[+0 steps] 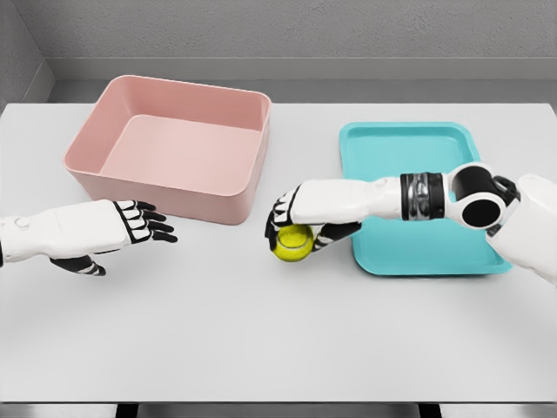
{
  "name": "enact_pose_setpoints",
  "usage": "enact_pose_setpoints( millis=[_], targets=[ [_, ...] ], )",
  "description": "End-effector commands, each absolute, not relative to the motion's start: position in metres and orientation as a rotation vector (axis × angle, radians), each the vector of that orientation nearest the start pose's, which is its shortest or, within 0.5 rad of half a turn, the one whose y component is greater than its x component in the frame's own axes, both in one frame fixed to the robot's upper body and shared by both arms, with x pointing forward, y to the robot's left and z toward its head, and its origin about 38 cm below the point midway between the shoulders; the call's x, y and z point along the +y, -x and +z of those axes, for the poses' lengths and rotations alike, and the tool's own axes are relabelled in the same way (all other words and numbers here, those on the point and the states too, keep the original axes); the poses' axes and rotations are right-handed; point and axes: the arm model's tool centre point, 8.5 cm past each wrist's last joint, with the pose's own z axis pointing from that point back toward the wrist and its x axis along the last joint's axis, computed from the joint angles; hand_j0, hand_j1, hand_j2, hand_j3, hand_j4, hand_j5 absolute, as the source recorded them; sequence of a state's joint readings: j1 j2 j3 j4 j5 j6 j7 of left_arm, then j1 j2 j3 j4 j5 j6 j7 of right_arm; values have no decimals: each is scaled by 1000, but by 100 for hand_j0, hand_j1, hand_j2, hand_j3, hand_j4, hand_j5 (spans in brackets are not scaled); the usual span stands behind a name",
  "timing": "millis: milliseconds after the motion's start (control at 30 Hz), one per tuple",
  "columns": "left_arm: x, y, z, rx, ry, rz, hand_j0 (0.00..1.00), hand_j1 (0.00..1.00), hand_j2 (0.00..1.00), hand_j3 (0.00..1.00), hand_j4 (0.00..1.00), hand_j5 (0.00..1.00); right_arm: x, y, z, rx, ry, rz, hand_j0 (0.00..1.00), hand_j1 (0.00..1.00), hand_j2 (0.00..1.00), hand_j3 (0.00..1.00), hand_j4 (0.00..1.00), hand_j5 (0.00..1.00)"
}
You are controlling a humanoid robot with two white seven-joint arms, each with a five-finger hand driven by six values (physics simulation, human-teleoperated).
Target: Put the tennis from the blue tray into the pink basket with both arms
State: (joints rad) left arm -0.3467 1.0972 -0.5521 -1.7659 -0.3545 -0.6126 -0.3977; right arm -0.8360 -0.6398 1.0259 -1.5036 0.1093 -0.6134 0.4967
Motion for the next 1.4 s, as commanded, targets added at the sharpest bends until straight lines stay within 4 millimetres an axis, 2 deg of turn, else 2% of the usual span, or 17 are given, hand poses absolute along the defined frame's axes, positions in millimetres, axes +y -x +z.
enact_pose_setpoints(
  millis=[0,167,433,533,833,967,1300,1333,1367],
  targets=[
    [322,-341,207,-1409,-293,-2203,100,100,100,100,100,100,-138,-403,193,2141,307,-2782,57,57,57,57,57,57],
    [322,-341,207,-1409,-292,-2201,100,100,100,100,100,100,-120,-400,191,2091,354,-2775,57,57,57,57,57,57],
    [323,-342,208,-1407,-298,-2203,100,100,100,100,100,100,-115,-404,183,2083,370,-2798,57,57,57,57,57,57],
    [324,-346,217,-1415,-325,-2210,100,100,100,100,100,100,-108,-407,176,2070,394,-2816,57,57,57,57,57,57],
    [323,-345,215,-1416,-318,-2209,100,100,100,100,100,100,-93,-410,161,2035,445,-2852,57,57,57,57,57,57],
    [322,-345,215,-1427,-317,-2202,100,100,100,100,100,100,-92,-417,152,2035,433,-2889,57,57,57,57,57,57],
    [321,-346,217,-1437,-321,-2199,100,100,100,100,100,100,-88,-417,144,2007,457,-2914,57,57,57,57,57,57],
    [320,-346,217,-1440,-319,-2197,100,100,100,100,100,100,-88,-417,144,2017,457,-2910,68,68,68,68,68,68],
    [319,-346,217,-1448,-316,-2192,100,100,100,100,100,100,-88,-418,145,2035,454,-2900,94,94,94,94,94,94]
  ],
)
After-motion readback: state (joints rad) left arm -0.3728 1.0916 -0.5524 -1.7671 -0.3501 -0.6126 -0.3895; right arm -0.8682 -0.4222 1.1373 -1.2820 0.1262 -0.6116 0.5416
